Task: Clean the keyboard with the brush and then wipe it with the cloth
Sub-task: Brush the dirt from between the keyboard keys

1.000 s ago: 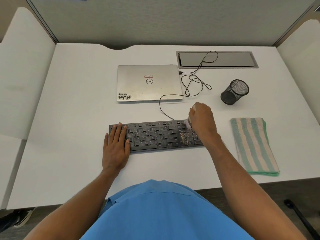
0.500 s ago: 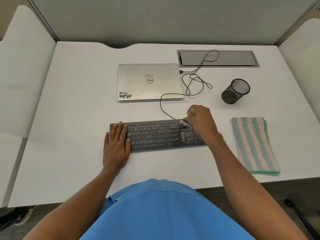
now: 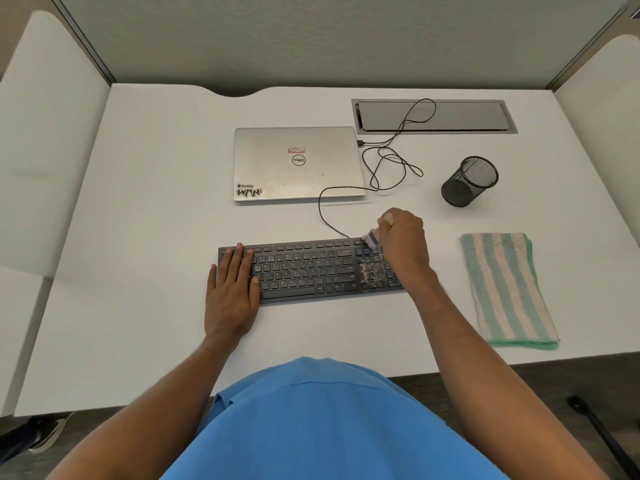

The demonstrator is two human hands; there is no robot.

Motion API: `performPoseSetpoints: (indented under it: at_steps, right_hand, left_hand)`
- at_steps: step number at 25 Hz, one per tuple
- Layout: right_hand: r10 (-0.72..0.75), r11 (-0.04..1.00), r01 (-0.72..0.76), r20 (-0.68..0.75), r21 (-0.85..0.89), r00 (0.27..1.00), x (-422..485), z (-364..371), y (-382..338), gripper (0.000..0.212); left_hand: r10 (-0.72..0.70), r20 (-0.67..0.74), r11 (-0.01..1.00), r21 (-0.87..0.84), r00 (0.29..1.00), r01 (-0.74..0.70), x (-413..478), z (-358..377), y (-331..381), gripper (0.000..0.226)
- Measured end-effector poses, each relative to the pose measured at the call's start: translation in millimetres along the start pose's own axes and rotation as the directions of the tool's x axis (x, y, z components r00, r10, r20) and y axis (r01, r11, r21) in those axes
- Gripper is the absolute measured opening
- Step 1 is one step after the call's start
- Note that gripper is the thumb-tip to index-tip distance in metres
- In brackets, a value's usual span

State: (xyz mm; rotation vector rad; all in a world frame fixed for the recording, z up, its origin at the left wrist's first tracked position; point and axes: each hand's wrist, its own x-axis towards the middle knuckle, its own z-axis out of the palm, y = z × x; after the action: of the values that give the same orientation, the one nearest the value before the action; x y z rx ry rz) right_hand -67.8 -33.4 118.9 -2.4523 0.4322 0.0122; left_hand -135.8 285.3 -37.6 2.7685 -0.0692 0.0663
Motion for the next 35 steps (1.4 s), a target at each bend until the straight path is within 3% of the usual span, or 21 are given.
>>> performPoseSetpoints:
  at_steps: [8, 15, 22, 27, 30, 35]
  right_hand:
    - [0.030, 0.983, -0.025, 0.024, -0.182, 0.999, -1, 0, 7, 0.018]
    - [0.009, 0.999, -0.010, -0.034, -0.049, 0.999, -8, -1, 3, 0.020]
    - [0.010, 0.985, -0.011, -0.007, -0.172, 1.000, -12, -2, 11, 0.021]
    - [-0.035, 0.997, 0.030, -0.079, -0.069, 0.996, -10, -6, 7, 0.021]
    - [-0.013, 1.000, 0.013, -0.028, -0.002, 1.000, -16, -4, 9, 0.023]
    - [-0.021, 0.987, 0.032, 0.070, -0.160, 0.997, -21, -4, 15, 0.019]
  left_hand:
    - [-0.007, 0.007, 1.000, 0.005, 1.000, 0.007, 0, 0, 0, 0.061]
    - [-0.006, 0.010, 1.000, 0.009, 1.000, 0.006, 0, 1, -1, 0.061]
    - [-0.005, 0.007, 1.000, 0.009, 1.000, 0.004, 0, 1, -1, 0.061]
    - [-0.005, 0.006, 1.000, 0.010, 1.000, 0.005, 0, 1, -1, 0.061]
    - [-0.002, 0.005, 1.000, 0.006, 1.000, 0.001, 0, 1, -1, 0.061]
    - [-0.006, 0.007, 1.000, 0.005, 1.000, 0.005, -1, 0, -1, 0.061]
